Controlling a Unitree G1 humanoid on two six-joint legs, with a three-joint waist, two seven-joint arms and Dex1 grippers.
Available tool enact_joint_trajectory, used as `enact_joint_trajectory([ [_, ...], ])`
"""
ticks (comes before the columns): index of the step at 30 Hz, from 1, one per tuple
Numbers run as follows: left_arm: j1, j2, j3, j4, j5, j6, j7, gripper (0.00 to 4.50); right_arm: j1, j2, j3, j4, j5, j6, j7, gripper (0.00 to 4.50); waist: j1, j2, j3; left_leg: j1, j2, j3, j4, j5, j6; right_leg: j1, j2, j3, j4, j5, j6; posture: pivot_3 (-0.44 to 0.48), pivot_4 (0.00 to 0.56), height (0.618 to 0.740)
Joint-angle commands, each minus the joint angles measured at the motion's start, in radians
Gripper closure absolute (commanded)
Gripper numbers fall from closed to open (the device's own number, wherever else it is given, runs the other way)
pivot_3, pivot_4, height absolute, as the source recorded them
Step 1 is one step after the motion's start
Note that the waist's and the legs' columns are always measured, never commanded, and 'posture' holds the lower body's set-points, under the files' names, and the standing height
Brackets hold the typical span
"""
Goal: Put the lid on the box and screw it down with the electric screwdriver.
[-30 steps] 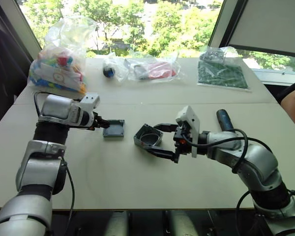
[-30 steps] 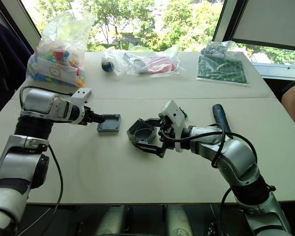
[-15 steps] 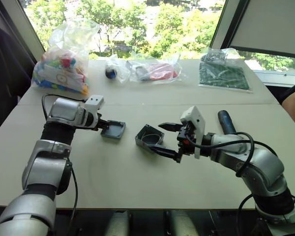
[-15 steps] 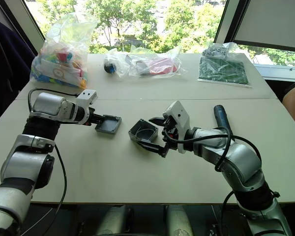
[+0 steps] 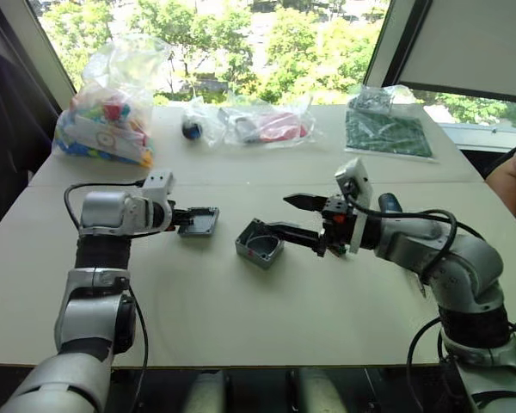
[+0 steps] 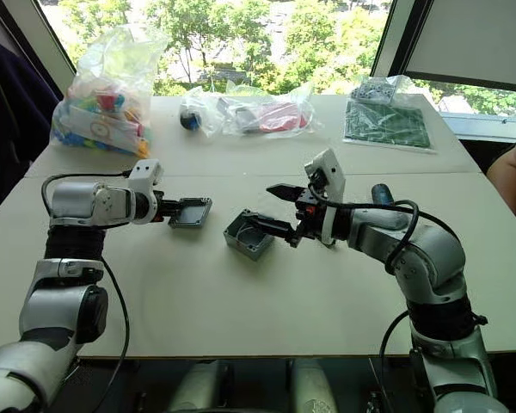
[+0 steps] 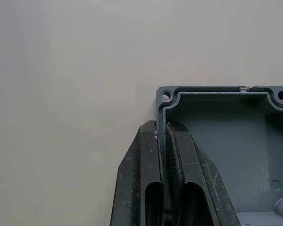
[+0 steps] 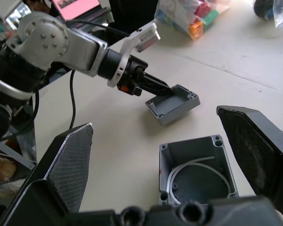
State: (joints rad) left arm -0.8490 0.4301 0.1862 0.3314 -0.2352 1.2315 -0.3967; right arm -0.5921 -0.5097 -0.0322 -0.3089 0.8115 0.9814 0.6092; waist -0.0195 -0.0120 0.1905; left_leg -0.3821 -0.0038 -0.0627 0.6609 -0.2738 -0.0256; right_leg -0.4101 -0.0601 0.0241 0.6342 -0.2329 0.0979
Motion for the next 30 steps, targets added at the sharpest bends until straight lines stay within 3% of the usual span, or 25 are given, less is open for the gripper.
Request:
enact_joint_trajectory([
  [1,-0.021,0.038,0.059,-0.206,-0.068,-0.118,-0.053,4.44,-0.142,0.052,-0.045,0.165,-0.02,-0.026,-0.038,0.0,0.0,0.0,0.0,-0.004,0.0,0.0,0.0,0.002,-0.003,-0.004,0.0,0.0,0.0,0.0,0.0,0.0,0.15,0.74],
  [6,-0.017,0.055,0.091,-0.305,-0.119,-0.247,-0.095,4.44,-0.261,0.152,-0.06,0.331,-0.022,-0.028,-0.064,0.0,0.003,0.0,0.0,-0.011,-0.001,0.002,-0.01,0.011,-0.019,-0.014,-0.003,0.001,-0.001,0.004,0.0,0.0,0.15,0.74],
  [13,-0.035,0.028,0.055,-0.336,-0.151,-0.337,-0.107,4.44,-0.386,0.352,-0.15,0.507,0.022,-0.011,-0.188,0.0,0.001,0.0,0.0,-0.011,-0.001,0.002,-0.013,0.011,-0.019,-0.016,-0.002,0.001,-0.002,0.004,0.0,0.0,0.15,0.74],
  [30,-0.045,-0.035,0.022,-0.324,-0.199,-0.369,-0.08,4.44,-0.371,0.369,-0.139,0.473,0.012,0.029,-0.157,0.0,-0.007,0.0,0.0,-0.011,-0.001,0.001,-0.013,0.011,-0.019,-0.016,-0.001,0.001,-0.001,0.004,0.0,0.0,0.15,0.74],
])
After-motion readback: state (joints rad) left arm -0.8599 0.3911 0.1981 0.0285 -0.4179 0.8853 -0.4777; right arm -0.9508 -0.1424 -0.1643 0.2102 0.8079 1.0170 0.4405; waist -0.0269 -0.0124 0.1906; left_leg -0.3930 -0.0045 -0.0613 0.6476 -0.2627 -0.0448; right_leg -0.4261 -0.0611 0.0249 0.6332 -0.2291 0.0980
